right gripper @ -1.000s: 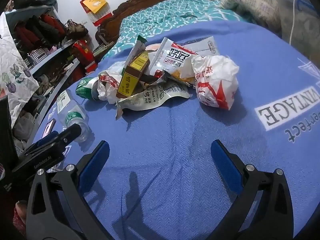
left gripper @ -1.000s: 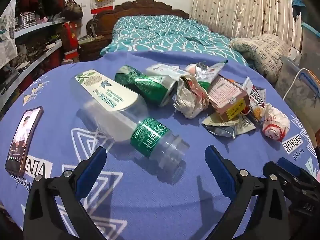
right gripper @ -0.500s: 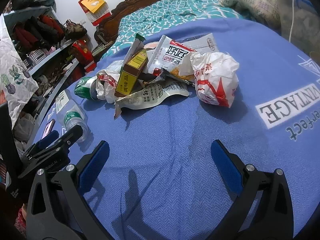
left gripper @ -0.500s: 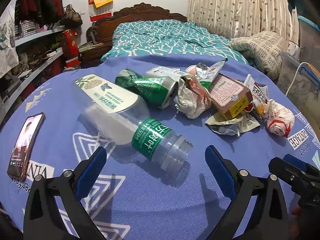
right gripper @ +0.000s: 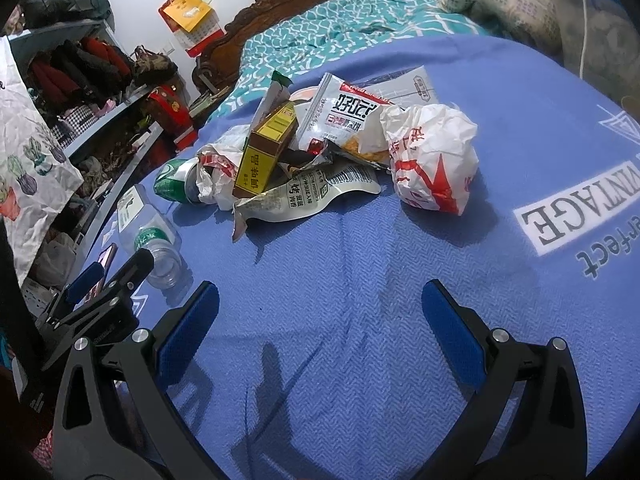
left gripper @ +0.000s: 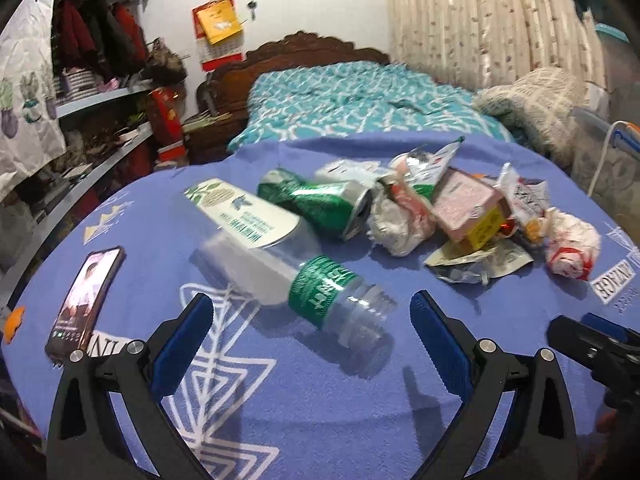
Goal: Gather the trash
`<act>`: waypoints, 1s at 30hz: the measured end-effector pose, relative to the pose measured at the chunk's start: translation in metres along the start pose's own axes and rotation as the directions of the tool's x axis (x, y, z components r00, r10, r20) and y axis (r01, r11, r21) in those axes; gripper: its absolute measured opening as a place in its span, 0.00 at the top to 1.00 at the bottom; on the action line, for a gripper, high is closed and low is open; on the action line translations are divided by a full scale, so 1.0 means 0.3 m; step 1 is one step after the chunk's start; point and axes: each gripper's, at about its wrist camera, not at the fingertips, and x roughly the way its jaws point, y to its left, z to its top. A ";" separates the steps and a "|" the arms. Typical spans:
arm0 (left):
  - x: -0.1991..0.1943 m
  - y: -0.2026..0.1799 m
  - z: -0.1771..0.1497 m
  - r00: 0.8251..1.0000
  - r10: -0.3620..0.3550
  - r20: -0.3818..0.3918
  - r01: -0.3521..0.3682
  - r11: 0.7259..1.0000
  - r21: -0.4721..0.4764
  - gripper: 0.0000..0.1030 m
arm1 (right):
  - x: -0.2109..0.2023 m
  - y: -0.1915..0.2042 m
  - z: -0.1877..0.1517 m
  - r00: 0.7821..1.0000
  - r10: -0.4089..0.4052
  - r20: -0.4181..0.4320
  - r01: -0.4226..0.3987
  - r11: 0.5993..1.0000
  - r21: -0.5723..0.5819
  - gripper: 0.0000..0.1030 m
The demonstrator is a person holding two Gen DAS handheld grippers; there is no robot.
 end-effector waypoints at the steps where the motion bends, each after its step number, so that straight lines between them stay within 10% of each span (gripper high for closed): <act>1: -0.006 0.001 -0.001 1.000 -0.029 0.009 0.029 1.000 0.004 0.08 | -0.002 -0.004 -0.003 1.000 0.003 0.002 -0.003 1.000 -0.001 0.03; 30: -0.006 0.097 0.041 0.990 -0.091 0.105 0.102 0.989 -0.111 0.09 | 0.004 0.015 0.078 0.992 0.028 0.123 -0.025 0.999 -0.028 0.03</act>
